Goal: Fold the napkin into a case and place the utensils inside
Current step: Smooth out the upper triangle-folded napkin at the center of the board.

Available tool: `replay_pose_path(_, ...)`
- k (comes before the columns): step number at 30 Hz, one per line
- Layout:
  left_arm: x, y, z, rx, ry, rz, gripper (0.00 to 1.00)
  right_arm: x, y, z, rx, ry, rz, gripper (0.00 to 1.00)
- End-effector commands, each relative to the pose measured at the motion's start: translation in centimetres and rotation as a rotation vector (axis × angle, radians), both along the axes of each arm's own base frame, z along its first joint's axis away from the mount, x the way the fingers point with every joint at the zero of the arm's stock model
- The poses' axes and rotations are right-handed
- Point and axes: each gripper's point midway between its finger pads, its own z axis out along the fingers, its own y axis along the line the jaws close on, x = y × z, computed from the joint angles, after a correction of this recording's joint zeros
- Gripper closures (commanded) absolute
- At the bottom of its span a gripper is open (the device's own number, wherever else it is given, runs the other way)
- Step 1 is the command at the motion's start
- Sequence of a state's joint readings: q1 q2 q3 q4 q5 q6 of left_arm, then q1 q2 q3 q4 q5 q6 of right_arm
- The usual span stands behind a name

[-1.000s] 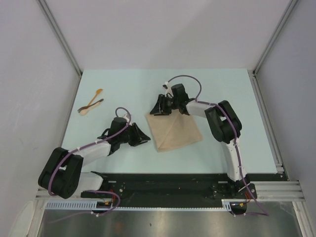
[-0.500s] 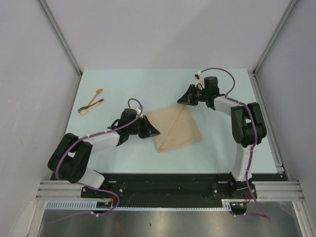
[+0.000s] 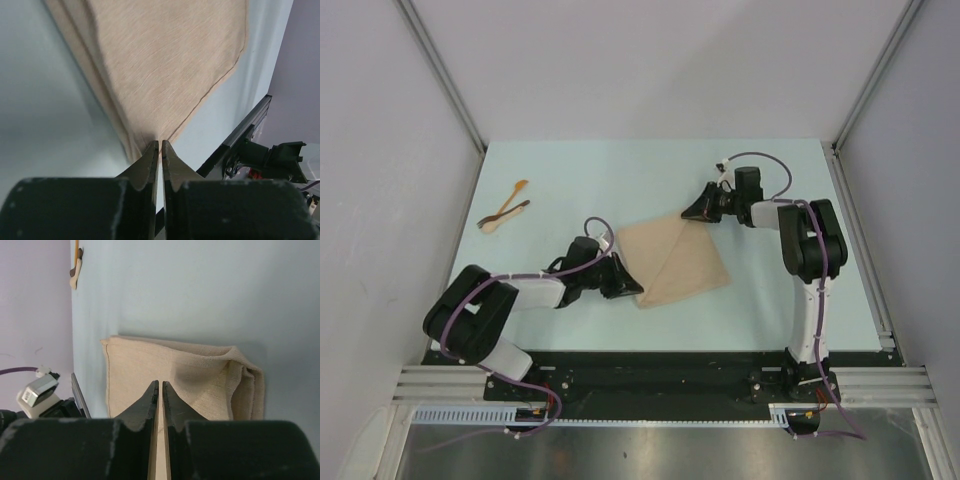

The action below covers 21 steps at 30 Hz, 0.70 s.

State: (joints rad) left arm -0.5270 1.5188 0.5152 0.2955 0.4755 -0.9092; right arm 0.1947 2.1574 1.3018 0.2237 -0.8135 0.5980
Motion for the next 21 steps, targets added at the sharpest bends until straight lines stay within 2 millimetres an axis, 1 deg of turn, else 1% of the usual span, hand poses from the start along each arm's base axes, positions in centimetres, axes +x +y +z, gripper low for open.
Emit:
replay_pose_path(1,-0.9,-0.4,0.3,-0.060,-0.029,-0.022,0.91,1.7,-0.1,1.2,0.040,-0.068,0.001,0.90)
replay_pose_path(5,-2.1,-0.6,-0.5,-0.073,-0.002,-0.033,0.92,2.6,-0.2,1.0,0.041,-0.063,-0.016,0.90)
replay_pose_path(6,-2.3,-1.1,-0.2,-0.096,-0.005,-0.043,0.91,2.8,-0.2,0.9,0.040,-0.061,-0.017,0.90)
replay_pose_path(8,-3.0,-1.6,-0.2,-0.115,0.006,-0.060,0.91,3.1,-0.2,0.6,0.041,-0.051,-0.023,0.90)
replay_pose_path(9,-3.1,-2.0,0.4,-0.141,0.002,-0.065,0.91,3.1,-0.1,0.4,0.041,-0.047,-0.022,0.90)
replay_pose_path(11,-3.5,-2.1,0.5,-0.146,0.002,-0.069,0.91,3.1,-0.1,0.3,0.040,-0.043,-0.023,0.90)
replay_pose_path(12,-3.6,-2.0,1.0,-0.146,-0.011,-0.065,0.88,3.0,-0.2,0.3,0.039,-0.041,-0.023,0.90)
replay_pose_path(14,-3.2,-1.3,0.9,-0.105,-0.035,-0.032,0.83,2.7,-0.2,0.4,0.035,-0.041,-0.020,0.90)
replay_pose_path(15,-3.3,-0.6,1.1,-0.062,-0.057,-0.028,0.76,2.6,-0.3,0.4,0.029,-0.042,-0.026,0.90)
replay_pose_path(16,-2.6,0.0,1.1,-0.022,-0.083,0.006,0.74,2.4,-0.4,0.5,0.025,-0.034,-0.028,0.90)
replay_pose_path(17,-2.4,0.5,1.3,0.006,-0.105,0.022,0.72,2.4,-0.5,0.8,0.019,-0.041,-0.030,0.90)
replay_pose_path(18,-2.5,1.3,1.6,0.043,-0.128,0.029,0.66,2.3,-0.6,0.7,0.014,-0.042,-0.034,0.90)
replay_pose_path(19,-1.8,2.0,1.8,0.081,-0.158,0.067,0.63,2.3,-0.7,0.7,0.014,-0.040,-0.036,0.90)
replay_pose_path(20,-2.0,2.8,1.4,0.128,-0.156,0.070,0.61,2.2,-0.6,0.9,0.016,-0.041,-0.033,0.89)
replay_pose_path(21,-1.8,3.2,2.0,0.141,-0.184,0.086,0.60,2.1,-0.6,1.1,0.017,-0.039,-0.033,0.89)
